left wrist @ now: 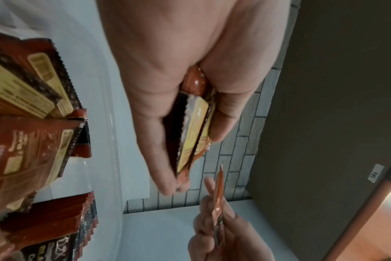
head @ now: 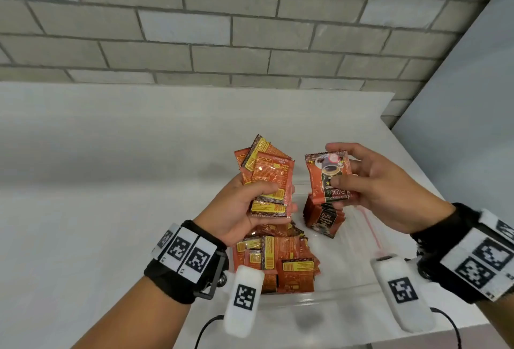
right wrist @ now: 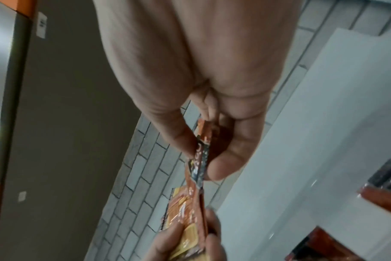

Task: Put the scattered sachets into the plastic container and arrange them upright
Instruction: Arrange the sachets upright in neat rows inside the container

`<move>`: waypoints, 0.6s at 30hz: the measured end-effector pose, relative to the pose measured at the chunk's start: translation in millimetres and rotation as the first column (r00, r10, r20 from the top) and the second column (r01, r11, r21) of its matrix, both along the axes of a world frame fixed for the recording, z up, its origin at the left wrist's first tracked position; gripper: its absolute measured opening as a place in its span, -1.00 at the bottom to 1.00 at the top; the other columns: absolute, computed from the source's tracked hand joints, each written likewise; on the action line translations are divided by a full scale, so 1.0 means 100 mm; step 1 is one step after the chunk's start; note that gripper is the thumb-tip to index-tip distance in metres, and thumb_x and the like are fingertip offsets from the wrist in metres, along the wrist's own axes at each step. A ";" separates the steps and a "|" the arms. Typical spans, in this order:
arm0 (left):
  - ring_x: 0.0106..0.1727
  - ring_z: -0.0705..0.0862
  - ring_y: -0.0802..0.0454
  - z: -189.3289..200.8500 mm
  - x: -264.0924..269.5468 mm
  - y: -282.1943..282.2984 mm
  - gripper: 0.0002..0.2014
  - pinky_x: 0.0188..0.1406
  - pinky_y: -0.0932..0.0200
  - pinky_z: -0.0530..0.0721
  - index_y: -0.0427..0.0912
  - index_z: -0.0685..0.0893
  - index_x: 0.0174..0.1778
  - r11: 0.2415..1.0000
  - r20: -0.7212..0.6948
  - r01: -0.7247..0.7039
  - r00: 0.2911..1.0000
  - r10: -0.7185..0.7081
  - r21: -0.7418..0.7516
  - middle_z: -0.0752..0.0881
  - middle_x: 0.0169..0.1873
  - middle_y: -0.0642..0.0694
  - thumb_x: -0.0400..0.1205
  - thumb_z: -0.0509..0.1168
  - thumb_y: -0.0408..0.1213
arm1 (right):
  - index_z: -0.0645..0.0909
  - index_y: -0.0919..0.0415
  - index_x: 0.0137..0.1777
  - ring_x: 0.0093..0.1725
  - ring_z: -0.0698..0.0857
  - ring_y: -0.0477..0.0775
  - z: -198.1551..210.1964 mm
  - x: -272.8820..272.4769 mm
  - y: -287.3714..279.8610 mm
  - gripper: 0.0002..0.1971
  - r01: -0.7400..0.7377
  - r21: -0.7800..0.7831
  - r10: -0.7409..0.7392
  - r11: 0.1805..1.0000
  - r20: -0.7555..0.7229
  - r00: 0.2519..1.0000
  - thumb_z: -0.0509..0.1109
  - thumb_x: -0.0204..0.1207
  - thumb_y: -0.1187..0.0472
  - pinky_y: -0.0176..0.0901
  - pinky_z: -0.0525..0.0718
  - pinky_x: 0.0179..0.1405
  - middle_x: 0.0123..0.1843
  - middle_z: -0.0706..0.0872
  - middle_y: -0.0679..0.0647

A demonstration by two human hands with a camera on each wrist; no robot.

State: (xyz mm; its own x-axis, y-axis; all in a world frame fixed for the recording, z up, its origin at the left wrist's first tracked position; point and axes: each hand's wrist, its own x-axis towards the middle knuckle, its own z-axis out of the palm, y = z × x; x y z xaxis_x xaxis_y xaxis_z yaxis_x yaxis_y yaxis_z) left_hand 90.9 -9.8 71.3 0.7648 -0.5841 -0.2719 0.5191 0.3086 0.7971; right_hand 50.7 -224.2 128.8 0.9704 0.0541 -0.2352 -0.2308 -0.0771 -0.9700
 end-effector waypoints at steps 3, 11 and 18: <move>-0.04 0.80 -0.26 0.01 -0.02 -0.07 -0.52 -0.06 -0.22 0.78 -0.18 0.56 0.27 1.000 0.031 -0.005 1.000 0.004 0.016 0.77 0.07 -0.30 0.40 0.39 -0.39 | 0.53 0.25 0.23 -0.21 0.78 0.08 -0.01 0.00 0.12 -0.68 0.027 0.098 -0.026 0.995 -0.020 0.999 0.27 0.53 0.53 -0.20 0.74 -0.41 -0.05 0.79 0.19; 0.05 0.78 -0.12 0.00 -0.08 -0.23 -0.64 -0.07 -0.18 0.79 -0.20 0.64 0.17 0.996 0.113 -0.024 0.994 0.015 0.082 0.78 0.06 -0.21 0.47 0.40 -0.52 | 0.57 0.26 0.22 -0.13 0.77 0.05 -0.16 0.03 0.29 -0.74 0.124 0.060 -0.120 0.991 -0.057 0.991 0.20 0.60 0.46 -0.10 0.74 -0.24 0.05 0.80 0.17; 0.02 0.79 -0.15 0.03 -0.09 -0.26 -0.72 -0.08 -0.19 0.79 -0.09 0.68 0.08 0.999 0.050 -0.026 0.998 0.027 -0.019 0.81 0.02 -0.16 0.44 0.39 -0.30 | 0.68 0.19 0.03 -0.15 0.77 0.01 -0.15 0.02 0.23 -0.78 0.105 -0.036 -0.107 0.994 -0.058 0.993 0.23 0.61 0.41 -0.14 0.73 -0.24 -0.02 0.82 0.13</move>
State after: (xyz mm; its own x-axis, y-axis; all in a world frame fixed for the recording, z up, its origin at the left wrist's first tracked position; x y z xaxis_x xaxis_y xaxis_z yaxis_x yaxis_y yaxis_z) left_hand 81.9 -35.7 74.1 0.7927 -0.5677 -0.2224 0.4698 0.3362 0.8163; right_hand 53.1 -201.0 113.5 0.9543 -0.0574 -0.2933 -0.2973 -0.0809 -0.9514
